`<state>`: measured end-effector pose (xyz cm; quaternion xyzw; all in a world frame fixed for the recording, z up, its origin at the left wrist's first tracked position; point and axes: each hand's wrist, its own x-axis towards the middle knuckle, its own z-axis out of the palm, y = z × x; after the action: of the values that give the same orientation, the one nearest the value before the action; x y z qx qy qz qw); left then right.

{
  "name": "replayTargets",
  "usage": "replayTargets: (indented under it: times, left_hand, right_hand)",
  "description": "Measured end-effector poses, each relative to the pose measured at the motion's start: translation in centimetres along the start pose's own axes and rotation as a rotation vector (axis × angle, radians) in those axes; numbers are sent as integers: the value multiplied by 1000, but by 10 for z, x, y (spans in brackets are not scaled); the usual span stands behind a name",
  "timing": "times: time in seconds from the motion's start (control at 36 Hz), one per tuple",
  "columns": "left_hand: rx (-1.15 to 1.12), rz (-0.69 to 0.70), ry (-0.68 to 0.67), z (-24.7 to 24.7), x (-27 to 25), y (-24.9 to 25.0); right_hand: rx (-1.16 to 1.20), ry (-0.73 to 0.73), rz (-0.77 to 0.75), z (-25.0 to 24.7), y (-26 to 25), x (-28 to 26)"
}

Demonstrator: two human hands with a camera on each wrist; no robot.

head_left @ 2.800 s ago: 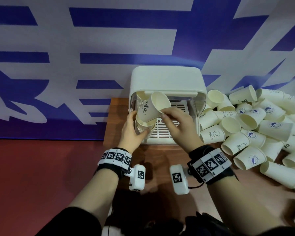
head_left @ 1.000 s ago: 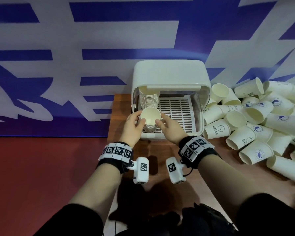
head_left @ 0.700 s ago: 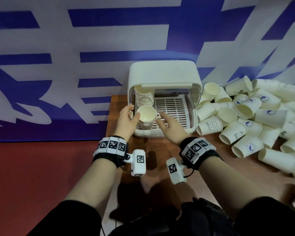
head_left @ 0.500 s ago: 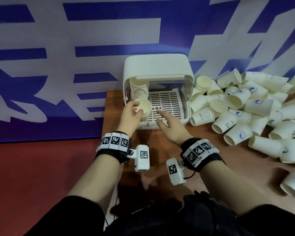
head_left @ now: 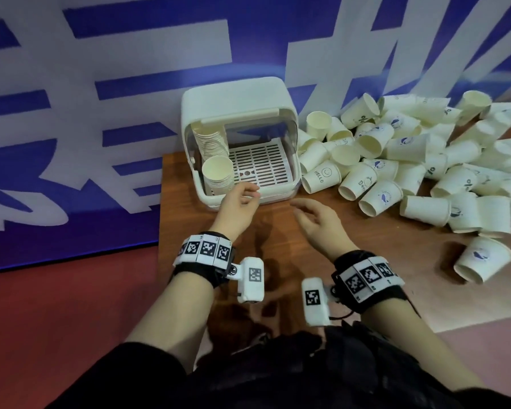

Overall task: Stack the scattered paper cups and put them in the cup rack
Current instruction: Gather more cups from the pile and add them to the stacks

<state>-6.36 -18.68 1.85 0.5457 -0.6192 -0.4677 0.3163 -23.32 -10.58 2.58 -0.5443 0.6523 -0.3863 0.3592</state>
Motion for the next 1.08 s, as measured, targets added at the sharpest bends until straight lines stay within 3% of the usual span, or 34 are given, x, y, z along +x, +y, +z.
replayTargets:
  times: [0.31,0.81,1.08]
  left_hand:
    - [-23,-24,-113,98,-21,49]
    - [29,-160,-241,286,-57,84]
    - [97,-182,-432,384,-56,109]
  right_hand:
    - [-237,-94,191,-106,39,-27]
    - [-237,37,250,-282,137,-69]
    - [-228,189,288,-353,192,-67]
